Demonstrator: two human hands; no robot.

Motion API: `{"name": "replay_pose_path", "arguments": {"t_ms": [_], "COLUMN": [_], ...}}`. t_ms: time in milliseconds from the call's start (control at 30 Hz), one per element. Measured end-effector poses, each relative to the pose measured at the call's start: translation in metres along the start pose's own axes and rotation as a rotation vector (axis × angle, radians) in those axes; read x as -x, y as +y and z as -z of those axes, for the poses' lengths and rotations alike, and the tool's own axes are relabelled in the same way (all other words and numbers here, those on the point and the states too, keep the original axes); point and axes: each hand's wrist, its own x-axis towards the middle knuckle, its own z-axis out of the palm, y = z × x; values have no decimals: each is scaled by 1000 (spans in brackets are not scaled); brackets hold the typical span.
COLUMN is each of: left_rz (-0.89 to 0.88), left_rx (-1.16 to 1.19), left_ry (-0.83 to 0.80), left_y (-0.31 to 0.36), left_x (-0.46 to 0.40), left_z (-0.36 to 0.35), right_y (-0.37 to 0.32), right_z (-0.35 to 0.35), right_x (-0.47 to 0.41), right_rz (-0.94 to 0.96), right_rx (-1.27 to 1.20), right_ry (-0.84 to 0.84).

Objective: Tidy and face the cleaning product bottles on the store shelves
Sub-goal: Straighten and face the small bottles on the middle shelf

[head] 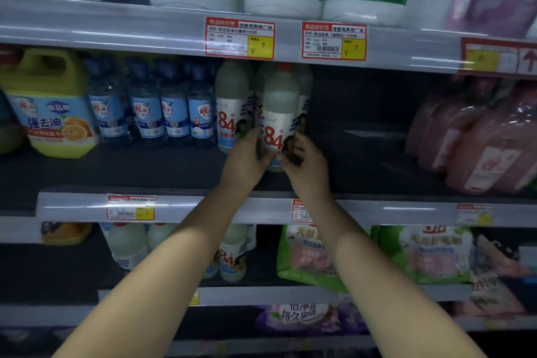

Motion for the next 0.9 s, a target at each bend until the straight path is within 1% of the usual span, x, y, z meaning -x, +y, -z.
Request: {"name": "replay_pose_path", "arguments": {"t_ms": [67, 133, 200, 300, 433, 500, 667, 900], "left_rz": [23, 26, -41, -201, -268, -272, -215, -179], "left_rx": [-122, -178, -198, -196, -211, -241, -286, -286], "left_ry": [77, 156, 194, 144, 108, 98, 66, 51], "left_y": [0, 1, 3, 5, 3, 3, 0, -4], "left_x": [4, 8, 12, 15, 13, 13, 9, 8], "left_z": [-4, -5, -5, -5, -4, -5, -7, -8], "right_y": [2, 3, 4, 7, 11, 11, 10, 7], "right_z": [-1, 0, -1, -3, -1, 0, -2, -2], "right_x": [-1, -1, 0, 1, -1, -2, -5, -7], "right_rz": [17, 15, 28, 36, 102, 119, 132, 62], "right_rx": [64, 95, 115, 158, 305, 329, 359, 372], "right_ry": [15, 32, 40, 23, -10, -41, -154, -271]}}
